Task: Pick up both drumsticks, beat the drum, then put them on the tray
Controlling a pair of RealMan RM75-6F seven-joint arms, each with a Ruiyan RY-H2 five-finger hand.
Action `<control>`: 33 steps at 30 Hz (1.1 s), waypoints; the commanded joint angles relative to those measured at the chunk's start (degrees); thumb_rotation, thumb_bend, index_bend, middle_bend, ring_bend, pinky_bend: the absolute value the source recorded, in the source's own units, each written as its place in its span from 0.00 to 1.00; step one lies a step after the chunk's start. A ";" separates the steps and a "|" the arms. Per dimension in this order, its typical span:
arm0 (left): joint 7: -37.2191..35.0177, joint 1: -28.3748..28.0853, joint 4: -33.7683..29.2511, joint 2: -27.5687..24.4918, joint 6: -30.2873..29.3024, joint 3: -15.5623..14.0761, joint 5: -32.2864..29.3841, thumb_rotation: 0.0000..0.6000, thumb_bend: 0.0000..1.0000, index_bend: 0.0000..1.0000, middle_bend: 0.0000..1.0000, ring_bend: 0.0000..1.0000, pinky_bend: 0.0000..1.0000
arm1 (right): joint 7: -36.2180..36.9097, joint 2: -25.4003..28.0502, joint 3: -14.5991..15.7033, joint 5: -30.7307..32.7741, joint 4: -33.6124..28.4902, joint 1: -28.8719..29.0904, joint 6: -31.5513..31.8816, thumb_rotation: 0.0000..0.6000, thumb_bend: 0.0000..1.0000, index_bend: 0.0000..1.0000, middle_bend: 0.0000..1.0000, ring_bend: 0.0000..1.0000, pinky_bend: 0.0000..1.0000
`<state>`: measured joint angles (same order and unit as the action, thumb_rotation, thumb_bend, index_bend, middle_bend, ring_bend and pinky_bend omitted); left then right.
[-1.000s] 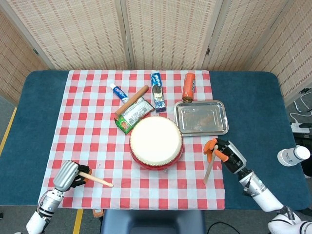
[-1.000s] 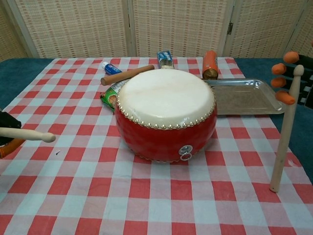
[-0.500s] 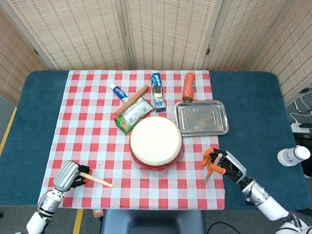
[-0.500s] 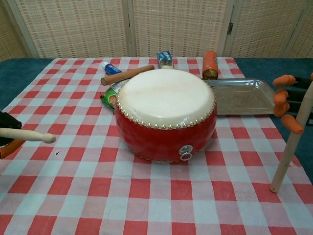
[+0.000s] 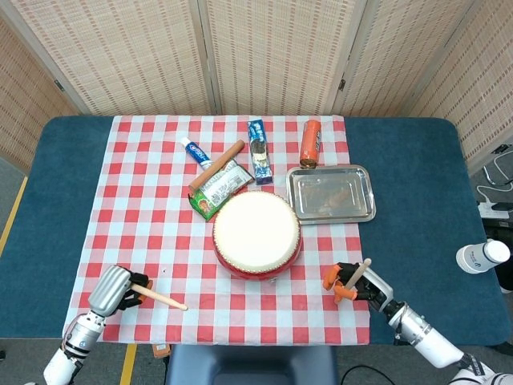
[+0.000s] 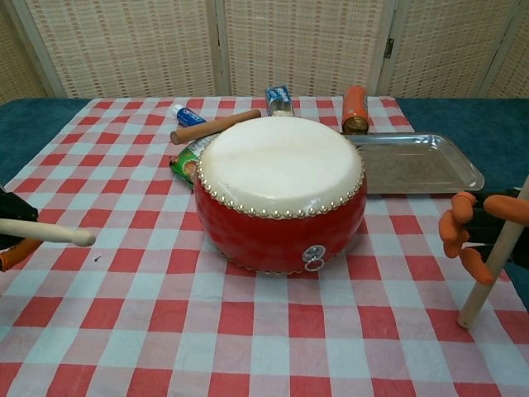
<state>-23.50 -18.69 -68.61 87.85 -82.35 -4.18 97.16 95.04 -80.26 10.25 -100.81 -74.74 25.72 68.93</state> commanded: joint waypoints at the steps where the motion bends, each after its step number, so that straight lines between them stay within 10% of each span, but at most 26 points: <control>1: -0.03 -0.02 0.03 0.03 0.04 -0.03 0.02 1.00 0.83 0.98 1.00 1.00 1.00 | -0.95 -0.84 0.78 0.21 1.00 -0.05 -0.56 0.75 0.15 0.60 0.51 0.47 0.64; 22: -0.99 -0.20 1.14 0.69 0.47 -0.23 0.01 1.00 0.83 0.98 1.00 1.00 1.00 | -9.04 -7.54 2.41 3.17 3.65 -0.48 -4.12 0.75 0.15 0.92 0.69 0.60 0.64; 25: -1.15 -0.25 1.46 0.91 0.59 -0.29 0.03 1.00 0.83 0.98 1.00 1.00 1.00 | -10.02 -8.64 1.57 5.07 3.03 -0.68 -5.24 0.89 0.15 0.99 0.79 0.69 0.67; 33: -1.73 -0.10 2.04 1.04 0.25 -0.25 -0.09 1.00 0.83 0.98 1.00 1.00 1.00 | -13.57 -7.90 -0.16 7.46 -1.62 0.05 -7.42 1.00 0.48 1.00 0.96 0.89 0.84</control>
<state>-25.20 -18.81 -66.58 88.90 -82.08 -4.44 97.09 82.35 -88.85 10.47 -93.29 -74.99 25.41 61.82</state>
